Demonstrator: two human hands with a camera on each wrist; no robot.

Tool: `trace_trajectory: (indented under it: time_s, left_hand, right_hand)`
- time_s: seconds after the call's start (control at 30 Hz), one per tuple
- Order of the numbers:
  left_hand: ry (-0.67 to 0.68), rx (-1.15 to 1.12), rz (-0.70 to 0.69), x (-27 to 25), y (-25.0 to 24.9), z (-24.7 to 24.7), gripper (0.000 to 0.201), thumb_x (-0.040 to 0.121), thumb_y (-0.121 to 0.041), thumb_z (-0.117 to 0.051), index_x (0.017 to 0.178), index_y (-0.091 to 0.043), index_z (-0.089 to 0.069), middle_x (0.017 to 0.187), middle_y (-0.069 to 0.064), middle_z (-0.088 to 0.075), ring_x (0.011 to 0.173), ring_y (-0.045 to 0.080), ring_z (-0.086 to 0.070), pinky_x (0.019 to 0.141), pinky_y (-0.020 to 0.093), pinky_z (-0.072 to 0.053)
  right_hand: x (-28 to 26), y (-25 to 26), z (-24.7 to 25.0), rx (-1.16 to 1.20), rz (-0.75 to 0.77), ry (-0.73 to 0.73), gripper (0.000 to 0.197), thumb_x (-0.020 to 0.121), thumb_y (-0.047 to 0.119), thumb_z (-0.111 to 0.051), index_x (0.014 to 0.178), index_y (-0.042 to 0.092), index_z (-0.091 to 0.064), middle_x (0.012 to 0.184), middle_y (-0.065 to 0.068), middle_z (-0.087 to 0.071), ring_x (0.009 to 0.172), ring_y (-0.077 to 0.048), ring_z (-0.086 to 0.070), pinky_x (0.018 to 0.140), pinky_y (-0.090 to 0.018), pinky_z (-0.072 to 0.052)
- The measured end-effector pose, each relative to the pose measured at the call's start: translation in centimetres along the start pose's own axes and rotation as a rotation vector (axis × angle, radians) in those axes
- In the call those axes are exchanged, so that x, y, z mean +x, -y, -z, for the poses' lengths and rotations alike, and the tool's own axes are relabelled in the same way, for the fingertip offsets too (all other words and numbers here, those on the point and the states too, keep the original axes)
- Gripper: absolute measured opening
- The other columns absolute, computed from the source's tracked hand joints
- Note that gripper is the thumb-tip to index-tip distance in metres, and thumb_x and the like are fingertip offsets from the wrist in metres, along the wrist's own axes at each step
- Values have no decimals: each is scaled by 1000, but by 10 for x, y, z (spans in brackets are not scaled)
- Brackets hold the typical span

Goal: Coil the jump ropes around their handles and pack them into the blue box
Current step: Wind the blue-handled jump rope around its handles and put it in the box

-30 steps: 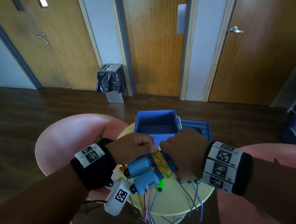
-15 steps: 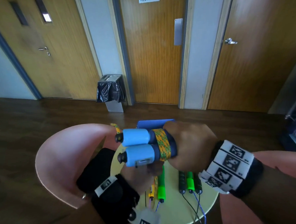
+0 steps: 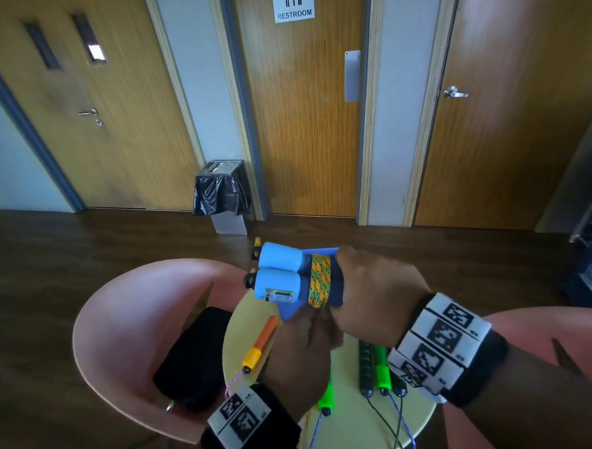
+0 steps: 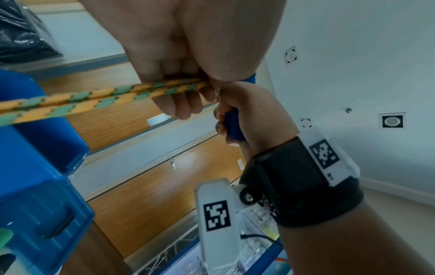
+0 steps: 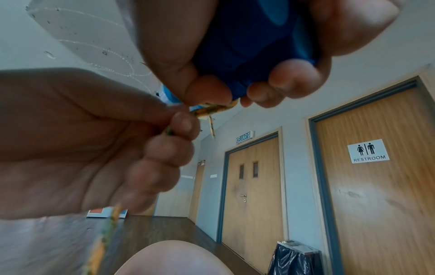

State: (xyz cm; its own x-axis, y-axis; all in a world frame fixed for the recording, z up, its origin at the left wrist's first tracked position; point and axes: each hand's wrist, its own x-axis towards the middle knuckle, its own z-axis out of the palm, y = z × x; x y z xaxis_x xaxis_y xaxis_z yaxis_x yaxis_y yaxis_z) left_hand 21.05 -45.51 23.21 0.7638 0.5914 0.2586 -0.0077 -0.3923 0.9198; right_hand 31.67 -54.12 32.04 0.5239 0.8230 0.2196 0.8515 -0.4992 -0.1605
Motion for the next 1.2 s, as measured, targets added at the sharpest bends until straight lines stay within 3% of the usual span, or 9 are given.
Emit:
trace_trajectory:
  time_s: [0.13,0.37,0.53,0.7,0.8,0.93,1.07,1.13,1.2]
  left_hand:
    - [-44,-8,58,-5,-1,-4,26,90,-45,-40,71,-29,-49,60,2,-41,56,15,-37,57,38,-32]
    - [-137,-135,131,-7,1,-6,31,88,-49,-47,76,-20,-51,59,-4,-40,56,18,-32,56,40,-29]
    - [17,-111,134,-12,-4,-3,36,100,-10,-47,67,-21,-57,57,-6,-51,54,8,-45,54,16,-38]
    - [298,5,220,-2,-2,14,25,90,-32,-49,71,-24,-63,62,-7,-57,58,13,-52,62,30,-45]
    - [484,179,185,11,-5,34,30,98,-21,-54,69,-20,-63,56,-16,-55,48,-2,-46,54,15,-37]
    - [666,517,50,27,-7,51,32,91,-31,-65,77,-2,-63,64,3,-56,51,3,-49,54,18,-38]
    - [672,714,-40,45,-15,64,26,85,-46,-70,82,-20,-73,75,-8,-66,71,3,-60,64,18,-45]
    - [660,678,-44,51,-17,69,25,84,-48,-70,84,-24,-74,79,-7,-69,74,7,-63,70,24,-48]
    - [643,686,-68,50,-17,69,23,86,-47,-69,85,-25,-74,81,-7,-70,77,7,-63,71,13,-42]
  right_hand:
    - [-1,-2,-2,-24,-15,25,45,80,50,-59,112,21,-46,100,6,-62,87,-21,-63,75,-34,-54]
    - [0,1,-3,-10,-20,47,39,83,47,-59,107,20,-44,96,6,-60,85,-22,-62,73,-35,-53]
    - [5,-4,-13,-146,-62,70,31,84,34,-57,108,20,-45,96,5,-60,81,-21,-62,61,-30,-39]
    - [16,-18,-35,-248,-81,233,26,86,29,-53,109,18,-49,87,5,-52,78,-19,-59,64,-31,-42]
    - [11,-16,-49,-284,-68,384,26,87,29,-57,109,18,-48,93,3,-56,90,-22,-65,68,-34,-44]
    - [0,-5,-56,-361,123,492,12,86,24,-61,96,19,-56,82,4,-58,72,-22,-60,63,-33,-38]
    - [-5,3,-51,-456,312,602,25,78,23,-72,100,18,-61,77,1,-56,62,-20,-54,50,-28,-32]
    - [-4,4,-48,-462,350,617,30,74,27,-74,100,21,-61,83,0,-62,70,-22,-62,54,-29,-41]
    - [-2,2,-42,-428,369,594,31,72,30,-73,99,22,-60,86,1,-64,73,-23,-64,65,-34,-52]
